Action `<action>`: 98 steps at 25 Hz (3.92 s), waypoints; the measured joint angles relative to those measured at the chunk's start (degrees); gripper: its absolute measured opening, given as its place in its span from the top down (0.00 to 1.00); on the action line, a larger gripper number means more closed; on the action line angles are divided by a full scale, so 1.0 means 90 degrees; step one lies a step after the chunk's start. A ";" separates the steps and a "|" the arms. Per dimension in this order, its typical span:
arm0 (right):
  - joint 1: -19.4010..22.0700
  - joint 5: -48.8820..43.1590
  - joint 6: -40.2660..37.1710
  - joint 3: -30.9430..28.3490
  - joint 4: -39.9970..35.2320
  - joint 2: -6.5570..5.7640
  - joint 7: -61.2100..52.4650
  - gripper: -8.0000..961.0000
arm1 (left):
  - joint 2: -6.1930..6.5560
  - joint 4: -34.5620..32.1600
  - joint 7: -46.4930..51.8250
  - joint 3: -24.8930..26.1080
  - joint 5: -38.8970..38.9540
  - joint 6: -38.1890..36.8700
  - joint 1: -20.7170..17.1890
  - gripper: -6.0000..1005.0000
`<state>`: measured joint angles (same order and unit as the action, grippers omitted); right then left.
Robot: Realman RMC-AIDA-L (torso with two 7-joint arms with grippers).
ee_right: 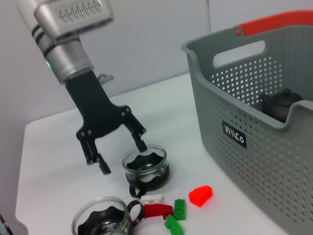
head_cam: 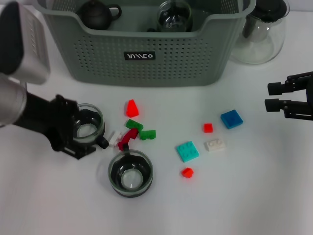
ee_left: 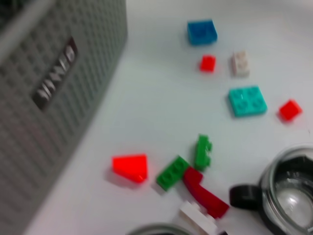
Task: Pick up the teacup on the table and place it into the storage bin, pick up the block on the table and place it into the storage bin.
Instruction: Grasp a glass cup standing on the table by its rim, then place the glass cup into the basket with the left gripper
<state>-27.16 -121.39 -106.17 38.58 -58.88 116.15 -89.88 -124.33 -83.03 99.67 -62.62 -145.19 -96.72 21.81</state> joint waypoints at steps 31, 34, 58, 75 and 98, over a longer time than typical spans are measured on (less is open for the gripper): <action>-0.0001 0.0021 -0.0020 -0.0019 0.0009 0.0024 -0.0003 0.57 | 0.0007 0.0881 0.0680 -0.0537 -0.0651 0.0485 0.0238 0.48; -0.0001 0.0021 -0.0017 -0.0033 0.0009 0.0024 -0.0002 0.57 | 0.0021 0.0826 0.0682 -0.0507 -0.0642 0.0363 0.0264 0.59; 0.0044 0.0028 -0.0060 -0.0229 0.0121 0.0005 0.0096 0.57 | 0.0780 0.2984 0.0804 0.3179 0.5193 -0.1645 0.1638 0.95; 0.0112 0.0091 -0.0076 -0.0419 0.0706 0.0044 0.0865 0.56 | 0.1158 0.5356 0.3804 0.0654 0.1748 0.4150 0.4754 0.95; 0.0047 0.0050 -0.0074 -0.0396 0.0897 0.0044 0.0895 0.57 | 0.0492 0.5997 0.3979 0.0493 0.1165 0.5546 0.5084 0.81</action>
<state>-26.73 -120.94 -106.84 35.02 -50.81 116.54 -81.82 -119.90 -29.05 135.48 -58.19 -134.71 -46.81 67.56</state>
